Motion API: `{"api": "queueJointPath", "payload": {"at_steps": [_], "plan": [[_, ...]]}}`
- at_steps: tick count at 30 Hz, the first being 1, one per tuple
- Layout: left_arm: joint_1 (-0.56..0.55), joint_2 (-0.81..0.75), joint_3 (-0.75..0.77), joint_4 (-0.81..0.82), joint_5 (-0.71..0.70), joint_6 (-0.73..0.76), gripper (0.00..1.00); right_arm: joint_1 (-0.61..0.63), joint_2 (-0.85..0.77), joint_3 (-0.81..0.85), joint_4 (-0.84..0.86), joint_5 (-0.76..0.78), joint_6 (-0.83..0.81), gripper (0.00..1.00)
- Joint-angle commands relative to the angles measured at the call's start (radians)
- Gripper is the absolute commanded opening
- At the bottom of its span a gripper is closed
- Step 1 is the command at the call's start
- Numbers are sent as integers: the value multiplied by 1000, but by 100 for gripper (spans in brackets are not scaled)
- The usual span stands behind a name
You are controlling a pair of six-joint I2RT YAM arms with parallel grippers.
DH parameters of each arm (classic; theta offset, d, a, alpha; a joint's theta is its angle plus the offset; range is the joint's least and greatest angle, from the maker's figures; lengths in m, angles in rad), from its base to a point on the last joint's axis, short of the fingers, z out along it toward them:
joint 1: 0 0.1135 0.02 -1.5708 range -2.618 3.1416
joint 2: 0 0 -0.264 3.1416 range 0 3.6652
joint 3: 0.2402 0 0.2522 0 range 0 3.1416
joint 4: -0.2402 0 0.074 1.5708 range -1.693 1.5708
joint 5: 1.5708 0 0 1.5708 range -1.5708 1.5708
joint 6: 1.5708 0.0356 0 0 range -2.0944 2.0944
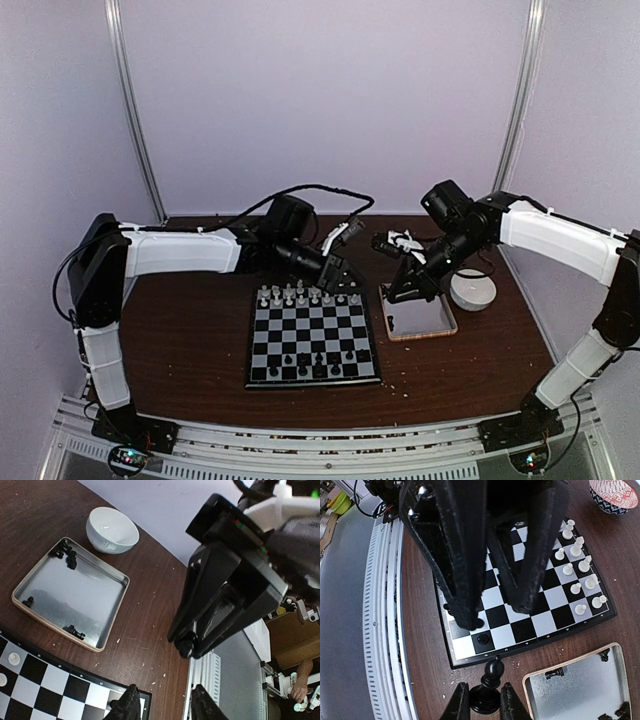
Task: Set up the chess pieces on the board
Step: Pass from the right arm to the left
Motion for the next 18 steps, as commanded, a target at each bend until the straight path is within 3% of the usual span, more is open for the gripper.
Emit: {"api": "queueJointPath", "payload": {"at_steps": [1,18], "plan": [[-10,27,52,68,79,-41,36,21,-11,-7,-1,-24,-21,18],[-21,85,66,174,184,-135,32,58,9,12,13,-24,-9,18]]}}
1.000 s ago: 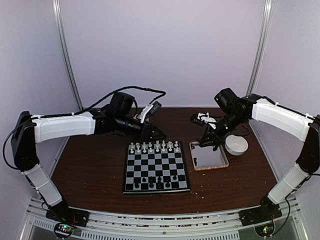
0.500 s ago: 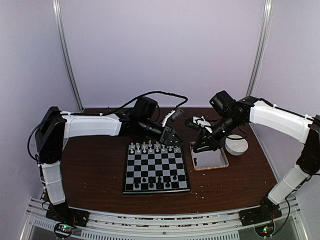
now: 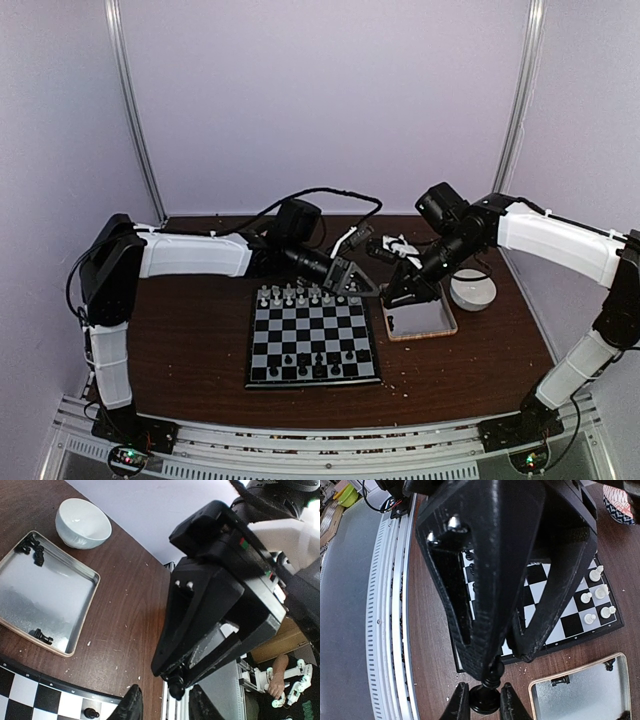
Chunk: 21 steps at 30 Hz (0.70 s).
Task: Set up the chess pieces on the board
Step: Pass from the right arm to the left
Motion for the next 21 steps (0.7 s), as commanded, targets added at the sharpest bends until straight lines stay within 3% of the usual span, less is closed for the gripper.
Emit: {"api": "queueJointPath", "payload": {"at_steps": [1,16,21], "plan": [[-6,20,33,85,55,-32,31,15,8,16,11,-18,5,18],[-17,39,41,126,115,-56,10,25,22,22,20,3,14,19],[-19,47,44,123,124,-62,13,25,16,18,31,18,22,19]]}}
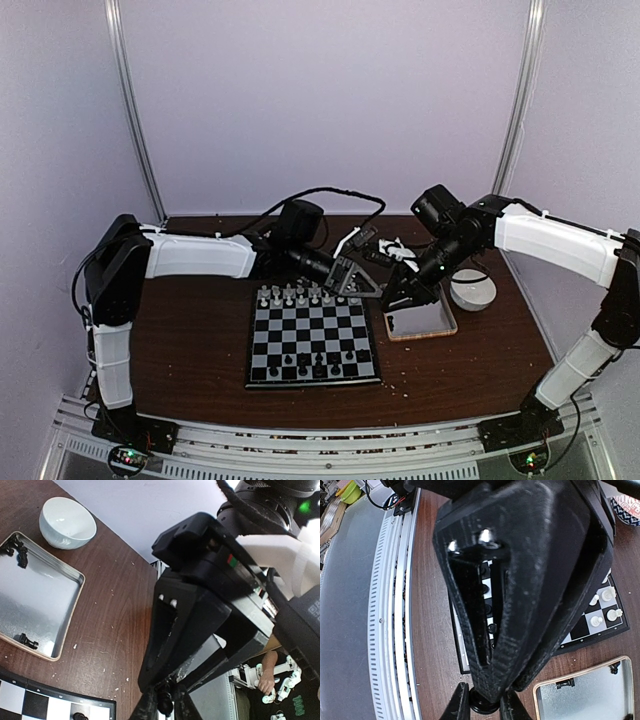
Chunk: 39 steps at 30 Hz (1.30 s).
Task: Set up the chess pieces on the board
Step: Pass from the right arm to the left
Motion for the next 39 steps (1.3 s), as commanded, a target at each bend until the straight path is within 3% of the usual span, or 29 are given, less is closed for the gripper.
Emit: {"api": "queueJointPath", "payload": {"at_steps": [1,9,17,22,26,32,36,39], "plan": [[-12,19,29,63,50,-9,15,5,5,17,32,20,19,19],[-12,26,33,51,46,-8,15,5,-6,18,35,27,21,19],[-12,25,31,50,47,-3,1,5,-11,12,46,37,28,19],[-12,13,30,34,46,16,0,6,-12,10,47,43,28,20],[-8,0,32,-2,27,48,0,5,-18,7,42,50,22,25],[21,-21,29,-43,7,76,0,-7,-48,-10,-26,16,-37,45],[44,-46,39,-135,-16,151,0,-42,-70,-23,-102,-25,-90,47],[58,-81,55,-294,-63,264,0,-92,-86,-47,-126,-38,-120,47]]}}
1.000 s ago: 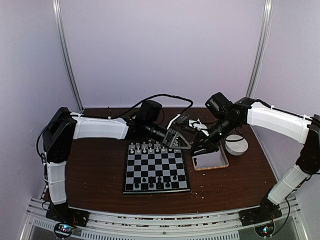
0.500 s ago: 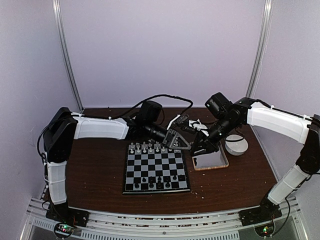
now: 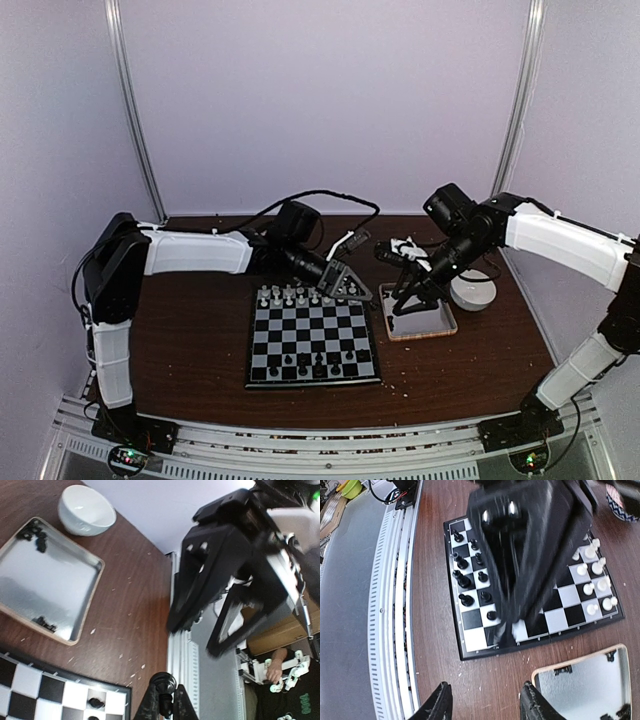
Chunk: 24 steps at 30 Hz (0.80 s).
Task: Set up the chess pieces on the board
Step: Pass from the right arm to the left, then place the bishop on f8.
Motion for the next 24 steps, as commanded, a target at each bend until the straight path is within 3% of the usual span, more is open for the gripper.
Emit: {"api": "queueJointPath", "payload": {"at_steps": [1,5,9,13,24], "plan": [[31,-100,55,-235,-80,207,0,-78,-44,-43,-66,-57,-64,47],[31,-203,33,-459,-250,397,0,-160,-14,-75,-55,-147,-73,47],[19,-326,-9,-660,-476,536,0,-173,4,-92,31,-27,-1,47],[-17,-426,-60,-787,-680,606,0,-175,41,-80,10,-16,-14,47],[-137,-442,-205,-842,-869,600,0,-175,89,-74,0,2,-20,46]]}}
